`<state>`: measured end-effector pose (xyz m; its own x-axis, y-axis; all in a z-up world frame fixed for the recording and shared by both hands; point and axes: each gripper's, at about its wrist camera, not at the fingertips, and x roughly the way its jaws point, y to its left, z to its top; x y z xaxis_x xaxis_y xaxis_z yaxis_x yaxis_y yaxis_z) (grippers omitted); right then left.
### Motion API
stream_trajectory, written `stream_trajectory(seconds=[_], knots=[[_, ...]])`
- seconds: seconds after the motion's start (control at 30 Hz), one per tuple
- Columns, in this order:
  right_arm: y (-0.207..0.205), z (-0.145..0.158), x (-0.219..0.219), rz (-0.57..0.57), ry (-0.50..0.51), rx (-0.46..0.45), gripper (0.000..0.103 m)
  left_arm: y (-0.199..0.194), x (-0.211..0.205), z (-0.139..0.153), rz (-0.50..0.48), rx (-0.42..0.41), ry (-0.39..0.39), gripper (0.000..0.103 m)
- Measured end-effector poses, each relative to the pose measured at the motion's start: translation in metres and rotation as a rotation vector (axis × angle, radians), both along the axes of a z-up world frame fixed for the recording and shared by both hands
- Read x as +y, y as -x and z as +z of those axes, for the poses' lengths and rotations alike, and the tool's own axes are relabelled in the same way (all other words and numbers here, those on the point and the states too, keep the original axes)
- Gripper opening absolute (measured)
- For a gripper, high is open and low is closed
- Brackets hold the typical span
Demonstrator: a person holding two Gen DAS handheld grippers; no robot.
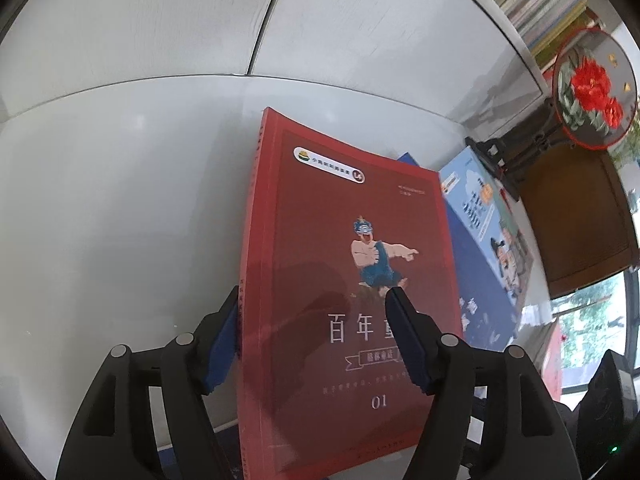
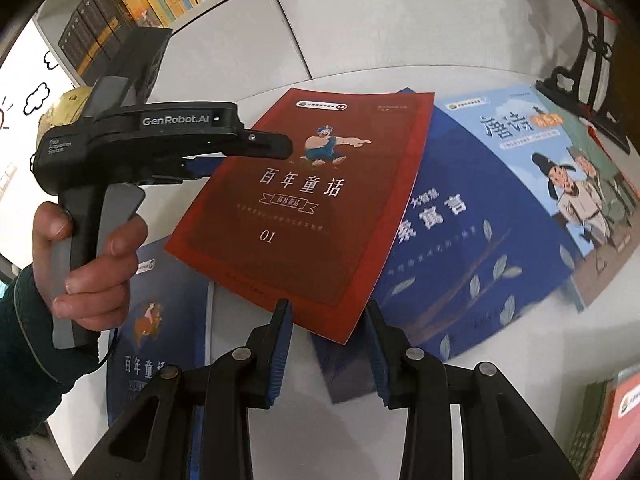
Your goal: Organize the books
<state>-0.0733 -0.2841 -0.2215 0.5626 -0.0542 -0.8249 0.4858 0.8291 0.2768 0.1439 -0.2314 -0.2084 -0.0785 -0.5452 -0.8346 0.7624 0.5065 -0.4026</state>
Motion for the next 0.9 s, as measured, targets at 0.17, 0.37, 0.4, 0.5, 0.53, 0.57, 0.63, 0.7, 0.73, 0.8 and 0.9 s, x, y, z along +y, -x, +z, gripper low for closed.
stream_trajectory(seconds=[0.17, 0.37, 0.4, 0.5, 0.53, 0.57, 0.63, 0.7, 0.73, 0.8, 0.9], knots=[[0.004, 0.024, 0.024, 0.063, 0.164, -0.012, 0.035, 0.018, 0.0, 0.018, -0.028, -0.047, 0.043, 0.066], [0.009, 0.008, -0.001, 0.022, 0.017, -0.008, 0.035, 0.011, 0.001, 0.01, -0.003, -0.025, 0.035, 0.066], [0.007, 0.004, -0.005, 0.008, -0.013, -0.011, 0.036, 0.008, 0.001, 0.007, 0.002, -0.013, 0.03, 0.066], [0.01, -0.007, -0.023, -0.044, -0.127, -0.03, 0.036, 0.01, 0.0, 0.004, -0.007, -0.029, 0.019, 0.066], [0.012, -0.012, -0.03, -0.074, -0.169, -0.043, 0.036, 0.011, 0.0, 0.004, -0.012, -0.034, 0.017, 0.066], [0.014, -0.014, -0.037, -0.096, -0.209, -0.076, 0.037, 0.013, -0.001, 0.003, -0.019, -0.038, 0.013, 0.066], [0.017, -0.02, -0.055, -0.146, -0.318, -0.148, 0.043, 0.013, -0.002, -0.001, -0.033, -0.049, 0.004, 0.066], [0.018, -0.024, -0.066, -0.2, -0.387, -0.189, 0.043, 0.013, -0.002, -0.002, -0.045, -0.052, 0.011, 0.066], [0.016, -0.024, -0.068, -0.221, -0.385, -0.193, 0.043, 0.013, -0.002, -0.002, -0.05, -0.054, 0.012, 0.066], [0.004, -0.014, -0.058, -0.196, -0.254, -0.13, 0.042, 0.013, -0.003, -0.001, -0.049, -0.063, 0.007, 0.066], [-0.015, -0.004, -0.032, -0.146, -0.025, -0.026, 0.036, 0.013, -0.002, 0.0, -0.034, -0.083, 0.005, 0.066]])
